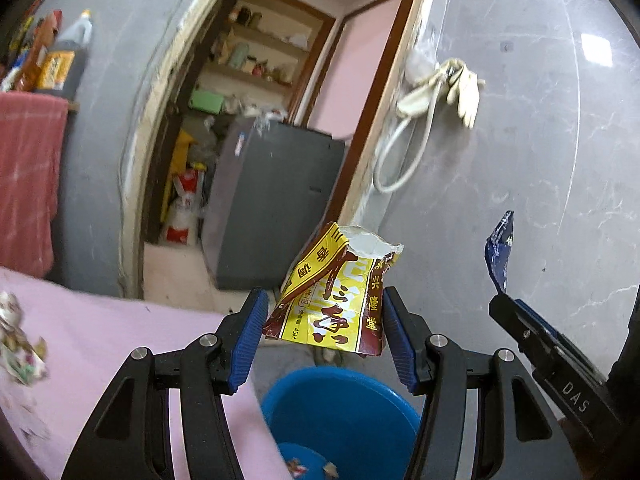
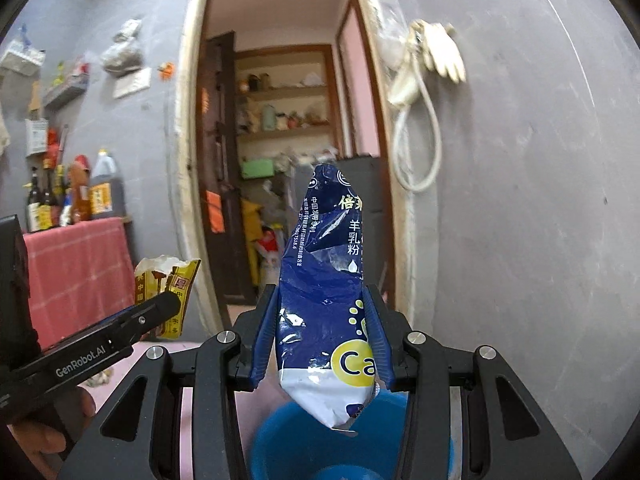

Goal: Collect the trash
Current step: 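Carry the wrapper and blue bag over the blue bucket and open both grippers, then move both open tools back over the remaining trash on the table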

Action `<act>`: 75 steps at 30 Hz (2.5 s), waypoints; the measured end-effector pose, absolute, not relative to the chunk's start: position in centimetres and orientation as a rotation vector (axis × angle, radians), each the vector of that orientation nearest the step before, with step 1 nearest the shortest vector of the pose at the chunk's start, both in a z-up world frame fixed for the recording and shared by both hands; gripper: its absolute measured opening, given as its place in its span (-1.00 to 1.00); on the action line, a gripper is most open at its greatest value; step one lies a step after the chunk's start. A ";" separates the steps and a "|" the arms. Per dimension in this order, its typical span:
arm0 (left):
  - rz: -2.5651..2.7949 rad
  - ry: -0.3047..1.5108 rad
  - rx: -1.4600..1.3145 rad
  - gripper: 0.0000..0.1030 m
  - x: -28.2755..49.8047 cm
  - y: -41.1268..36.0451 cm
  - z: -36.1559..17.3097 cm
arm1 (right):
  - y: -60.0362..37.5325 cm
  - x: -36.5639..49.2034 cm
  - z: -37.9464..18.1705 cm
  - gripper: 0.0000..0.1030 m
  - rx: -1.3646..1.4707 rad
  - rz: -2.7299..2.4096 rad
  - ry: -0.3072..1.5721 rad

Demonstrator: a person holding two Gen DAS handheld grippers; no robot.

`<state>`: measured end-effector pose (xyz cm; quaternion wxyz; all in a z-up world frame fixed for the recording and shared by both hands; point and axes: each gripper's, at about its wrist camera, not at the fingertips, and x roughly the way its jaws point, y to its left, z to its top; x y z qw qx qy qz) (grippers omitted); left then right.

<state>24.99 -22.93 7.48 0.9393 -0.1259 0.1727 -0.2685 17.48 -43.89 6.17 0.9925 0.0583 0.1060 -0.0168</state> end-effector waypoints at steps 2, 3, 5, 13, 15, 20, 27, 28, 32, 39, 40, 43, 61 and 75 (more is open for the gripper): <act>-0.559 0.394 -0.254 0.01 25.7 -23.8 6.7 | -44.6 17.7 5.2 -0.22 0.131 -0.044 0.242; -0.563 0.417 -0.250 0.01 26.0 -24.4 6.3 | -44.9 17.9 4.7 -0.21 0.139 -0.047 0.259; -0.566 0.458 -0.238 0.01 26.7 -25.2 5.4 | -45.5 18.3 3.8 -0.21 0.161 -0.052 0.294; -0.575 0.601 -0.214 0.04 28.8 -27.0 2.4 | -47.5 20.4 0.4 -0.18 0.258 -0.045 0.420; -0.575 0.629 -0.207 0.04 29.2 -27.3 1.7 | -48.0 20.8 -0.3 -0.07 0.289 -0.038 0.446; -0.582 0.674 -0.202 0.05 29.7 -27.3 0.5 | -48.2 21.0 -0.9 -0.04 0.307 -0.030 0.458; -0.562 0.668 -0.240 0.18 29.7 -25.3 1.0 | -47.8 20.3 0.4 0.02 0.301 -0.023 0.428; -0.555 0.665 -0.245 0.19 29.7 -25.0 1.4 | -47.7 20.3 0.8 0.04 0.297 -0.020 0.418; -0.532 0.634 -0.266 0.47 29.4 -22.9 2.9 | -46.6 20.3 2.4 0.32 0.274 -0.010 0.376; -0.463 0.533 -0.261 0.95 28.0 -18.1 6.0 | -43.5 19.9 5.6 0.72 0.237 0.049 0.302; -0.449 0.507 -0.267 0.97 27.6 -17.3 6.3 | -42.8 19.9 6.1 0.76 0.229 0.063 0.289; -0.412 0.464 -0.259 0.97 26.8 -14.7 7.4 | -41.3 19.8 7.0 0.98 0.226 0.095 0.262; -0.087 0.348 -0.200 0.97 20.4 0.5 8.2 | -28.2 19.9 8.2 1.00 0.163 0.303 0.185; 0.023 0.492 -0.164 0.97 20.2 7.8 3.3 | -20.2 22.7 4.5 1.00 0.079 0.466 0.354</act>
